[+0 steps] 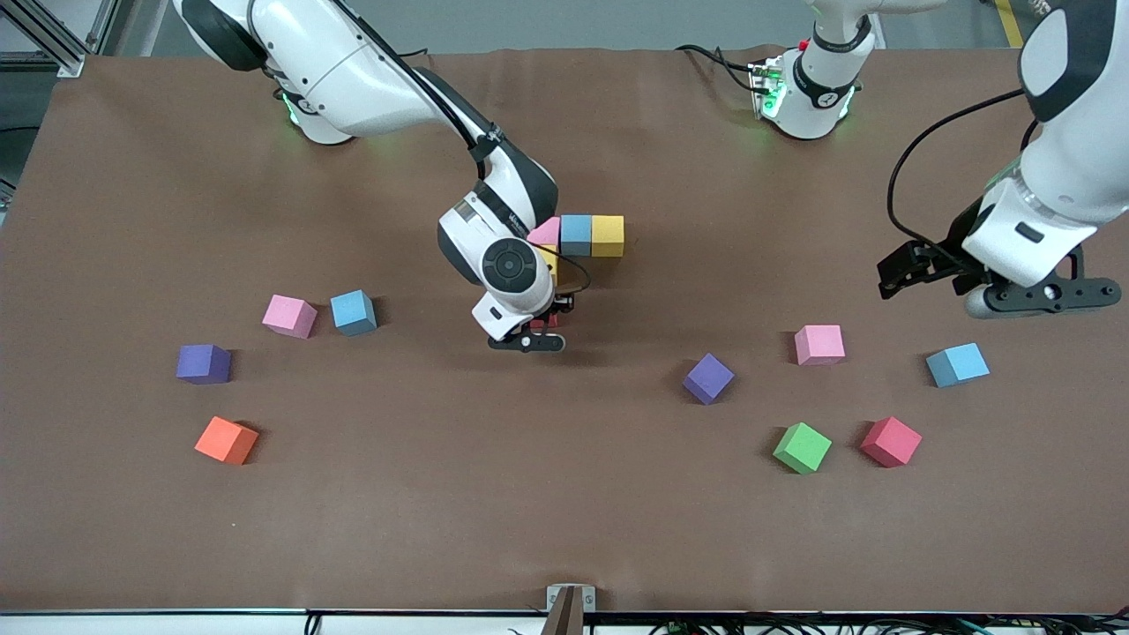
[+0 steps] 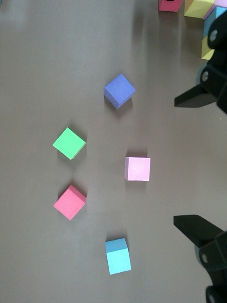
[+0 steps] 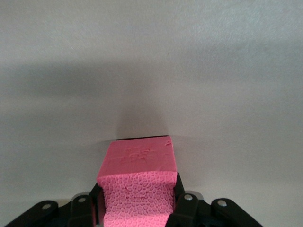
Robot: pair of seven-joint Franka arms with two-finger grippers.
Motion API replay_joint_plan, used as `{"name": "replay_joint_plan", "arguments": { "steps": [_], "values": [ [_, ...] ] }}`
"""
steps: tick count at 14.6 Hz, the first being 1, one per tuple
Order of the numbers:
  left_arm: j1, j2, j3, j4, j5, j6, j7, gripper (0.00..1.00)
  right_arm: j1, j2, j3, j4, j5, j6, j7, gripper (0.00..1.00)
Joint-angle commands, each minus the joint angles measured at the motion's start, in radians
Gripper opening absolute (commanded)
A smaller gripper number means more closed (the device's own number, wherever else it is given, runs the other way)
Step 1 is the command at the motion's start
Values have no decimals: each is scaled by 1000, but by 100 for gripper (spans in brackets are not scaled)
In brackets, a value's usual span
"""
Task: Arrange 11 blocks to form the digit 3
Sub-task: 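Lower the pink cube below yellow while the left gripper reaches the purple cube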
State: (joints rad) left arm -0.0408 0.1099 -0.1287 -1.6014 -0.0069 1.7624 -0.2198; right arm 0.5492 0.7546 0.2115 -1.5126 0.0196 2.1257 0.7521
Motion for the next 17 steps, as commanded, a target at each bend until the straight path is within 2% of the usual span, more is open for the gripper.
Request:
{"name": "replay_joint_plan", "arguments": {
  "steps": [1, 11, 17],
  "values": [
    [-1, 60, -3, 18, -13, 45, 4, 100, 20, -6, -9, -24, 17, 20, 0, 45],
    [15, 82, -3, 17, -15, 45, 46, 100, 29, -21, -11, -78, 3, 19, -40, 45],
    [-4, 137, -3, 17, -13, 109, 27, 100, 31, -23, -11, -81, -10, 17, -45, 45]
  ]
}}
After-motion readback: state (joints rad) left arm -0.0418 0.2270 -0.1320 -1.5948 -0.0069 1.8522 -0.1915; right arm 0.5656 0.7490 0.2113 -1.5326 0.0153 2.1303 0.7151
